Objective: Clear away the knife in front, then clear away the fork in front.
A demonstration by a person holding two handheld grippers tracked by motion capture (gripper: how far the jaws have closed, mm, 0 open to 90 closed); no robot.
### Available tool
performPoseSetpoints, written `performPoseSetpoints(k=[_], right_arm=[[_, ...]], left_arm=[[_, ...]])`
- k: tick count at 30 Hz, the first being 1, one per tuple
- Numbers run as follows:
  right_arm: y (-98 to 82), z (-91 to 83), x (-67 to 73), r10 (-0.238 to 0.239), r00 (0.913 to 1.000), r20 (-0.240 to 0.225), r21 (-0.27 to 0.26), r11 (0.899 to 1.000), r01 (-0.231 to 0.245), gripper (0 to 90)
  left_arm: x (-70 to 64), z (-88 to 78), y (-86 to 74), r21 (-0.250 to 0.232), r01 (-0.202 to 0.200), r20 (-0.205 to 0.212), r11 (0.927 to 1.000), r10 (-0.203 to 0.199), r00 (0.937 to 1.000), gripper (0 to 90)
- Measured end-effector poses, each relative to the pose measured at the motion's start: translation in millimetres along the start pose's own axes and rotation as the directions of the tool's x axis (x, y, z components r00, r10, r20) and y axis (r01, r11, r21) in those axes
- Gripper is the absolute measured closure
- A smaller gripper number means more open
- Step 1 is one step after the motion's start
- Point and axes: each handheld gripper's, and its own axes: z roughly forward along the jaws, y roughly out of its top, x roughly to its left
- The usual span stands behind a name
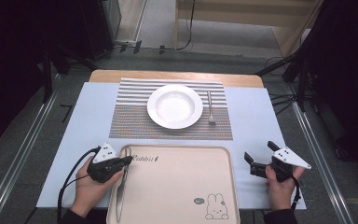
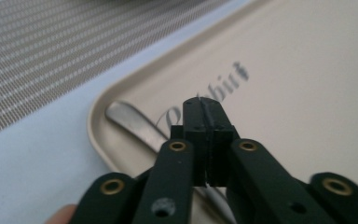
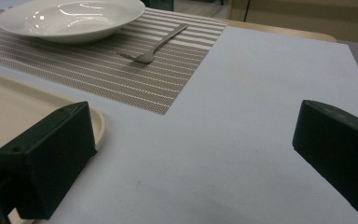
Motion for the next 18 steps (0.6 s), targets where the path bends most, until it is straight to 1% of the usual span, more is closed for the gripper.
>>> performPoseSetpoints(k=[1,2,3,4,5,6,7,8,9,10,11,13,15,16,17,18], right_arm=[[0.0,-0.1,0.0,0.002,1.0,0.001,0.001,1.0,-0.002,0.0],[0.1,-0.2,-0.1,0.002,1.0,0.002,0.001,1.0,-0.002,0.0],[0.1,-0.1,-0.2,0.003,1.0,0.002,0.0,1.0,-0.003,0.0],[0.1,-0.2,-0.3,0.003,1.0,0.003,0.0,1.0,-0.003,0.0],[0.2,-0.3,-0.4,0.003,1.0,0.004,0.0,1.0,-0.003,0.0],[0.3,-0.5,-0.6,0.001,1.0,0.006,-0.001,1.0,-0.001,0.0],[0.6,-1.1,-0.9,0.001,1.0,0.006,-0.006,1.0,-0.001,0.0],[0.9,-1.8,-0.9,0.002,1.0,0.009,-0.009,1.0,-0.002,0.0],[1.3,-2.4,-0.9,0.002,0.9999,0.013,-0.011,1.0,-0.002,0.0],[1.9,-3.3,-1.3,0.001,0.9998,0.019,-0.014,1.0,0.0,0.0],[2.8,-4.4,-1.8,0.003,0.9997,0.025,-0.019,1.0,-0.002,0.0],[5.2,-6.6,-3.8,0.012,0.9994,0.032,-0.032,0.999,-0.011,0.0],[7.9,-7.9,-5.3,0.015,0.9989,0.043,-0.042,0.999,-0.014,0.0],[9.3,-8.6,-5.6,0.024,0.9987,0.044,-0.047,0.999,-0.022,0.0],[11.3,-8.6,-5.8,0.021,0.9987,0.047,-0.051,0.999,-0.019,0.0],[12.6,-8.5,-5.4,0.02,0.9986,0.05,-0.05,0.999,-0.018,0.0]], left_arm=[[1.1,-2.3,0.5,-0.024,0.011,0.006,0.9996,-0.011,0.9999,78.0],[2.9,-4.5,0.9,-0.042,0.019,0.019,0.9989,-0.018,0.9996,74.3],[4.1,-6.9,1.1,-0.067,0.028,0.02,0.9974,-0.026,0.9995,69.8],[5.1,-9.5,1.1,-0.091,0.041,0.017,0.995,-0.039,0.9991,64.8],[6.5,-12.2,1.3,-0.115,0.055,0.025,0.9918,-0.053,0.9983,60.1],[8.6,-15.4,1.7,-0.14,0.071,0.021,0.9876,-0.068,0.9974,53.8],[10.7,-18.1,1.9,-0.156,0.083,0.018,0.9843,-0.081,0.9966,46.5],[12.3,-20.0,2.1,-0.167,0.087,0.018,0.982,-0.085,0.9962,43.0],[14.9,-22.8,2.4,-0.178,0.092,0.024,0.9797,-0.09,0.9957,41.6],[16.8,-24.9,2.5,-0.187,0.103,0.018,0.977,-0.101,0.9947,38.5],[19.0,-27.0,2.3,-0.194,0.111,0.01,0.9747,-0.111,0.9938,33.2],[23.7,-31.5,0.4,-0.212,0.117,0.006,0.9703,-0.119,0.9929,29.5],[28.9,-35.0,-1.8,-0.227,0.13,0.012,0.9652,-0.131,0.9913,23.9],[31.3,-37.4,-3.2,-0.235,0.135,0.001,0.9627,-0.138,0.9904,19.7],[33.1,-38.9,-4.1,-0.238,0.134,0.003,0.9619,-0.137,0.9905,15.5],[35.6,-40.8,-5.2,-0.243,0.137,0.012,0.9604,-0.138,0.9904,13.7]])
